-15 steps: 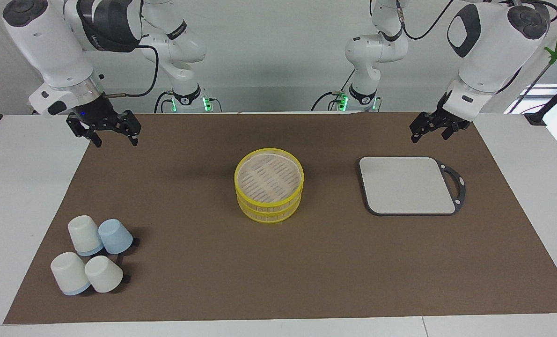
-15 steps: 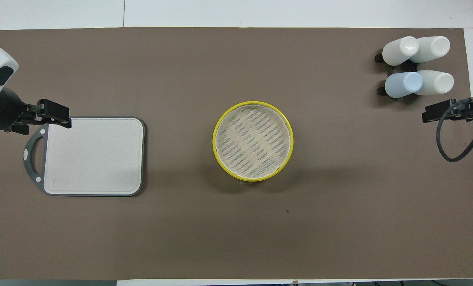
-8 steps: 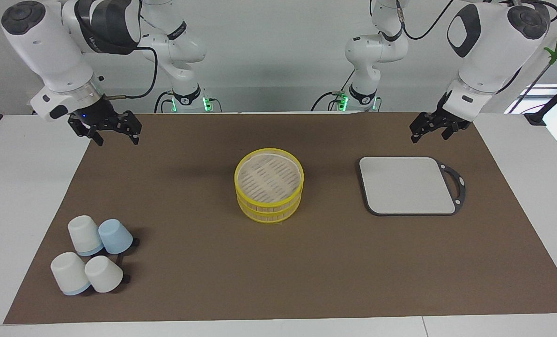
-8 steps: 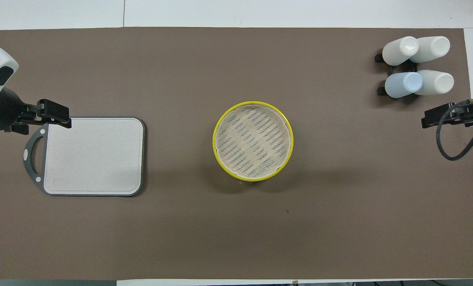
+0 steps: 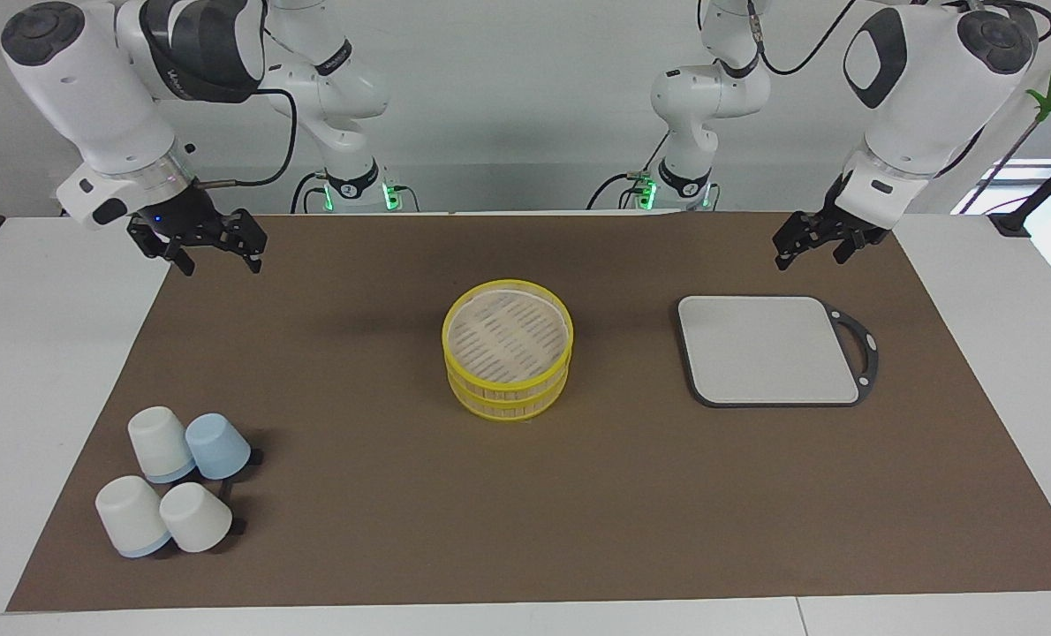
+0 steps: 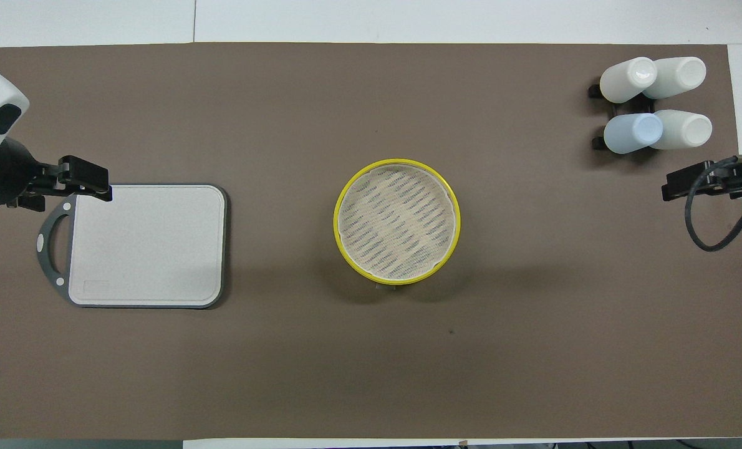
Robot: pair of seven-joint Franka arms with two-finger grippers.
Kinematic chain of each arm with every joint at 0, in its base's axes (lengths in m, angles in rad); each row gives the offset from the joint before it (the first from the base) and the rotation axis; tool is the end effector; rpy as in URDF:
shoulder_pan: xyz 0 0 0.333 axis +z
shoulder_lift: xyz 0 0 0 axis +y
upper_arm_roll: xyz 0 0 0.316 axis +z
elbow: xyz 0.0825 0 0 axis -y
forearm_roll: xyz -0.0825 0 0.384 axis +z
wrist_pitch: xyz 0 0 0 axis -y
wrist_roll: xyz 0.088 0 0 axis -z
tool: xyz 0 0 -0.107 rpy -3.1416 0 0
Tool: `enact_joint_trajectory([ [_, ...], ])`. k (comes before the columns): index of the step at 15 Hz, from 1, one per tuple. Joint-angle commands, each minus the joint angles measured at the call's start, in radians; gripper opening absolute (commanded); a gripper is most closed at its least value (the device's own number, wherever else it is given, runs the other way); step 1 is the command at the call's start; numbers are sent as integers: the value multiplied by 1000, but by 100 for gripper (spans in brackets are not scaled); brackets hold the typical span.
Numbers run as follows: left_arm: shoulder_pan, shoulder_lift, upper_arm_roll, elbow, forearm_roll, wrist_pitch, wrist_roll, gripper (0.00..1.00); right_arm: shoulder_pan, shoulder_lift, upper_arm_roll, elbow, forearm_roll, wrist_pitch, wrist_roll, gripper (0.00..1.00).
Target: Place bun in steamer
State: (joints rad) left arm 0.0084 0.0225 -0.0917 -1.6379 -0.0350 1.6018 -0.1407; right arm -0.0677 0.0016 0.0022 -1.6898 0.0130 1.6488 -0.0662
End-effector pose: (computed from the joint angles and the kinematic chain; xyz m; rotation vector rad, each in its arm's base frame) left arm 0.5588 -0.0498 0.5830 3.1085 0.0925 -0.0969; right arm 0.5564 -0.0352 0.5739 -3.1252 0.0009 0.0651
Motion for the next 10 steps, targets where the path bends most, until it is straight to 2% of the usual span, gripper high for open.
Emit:
enact_joint_trajectory([
  [1,2,-26,-3,-28,17,12,6,100,-14,14,12,24,-8,-18,-24,100],
  [10,1,-26,-3,-28,17,10,4,100,-12,14,12,22,-62,6,-44,100],
])
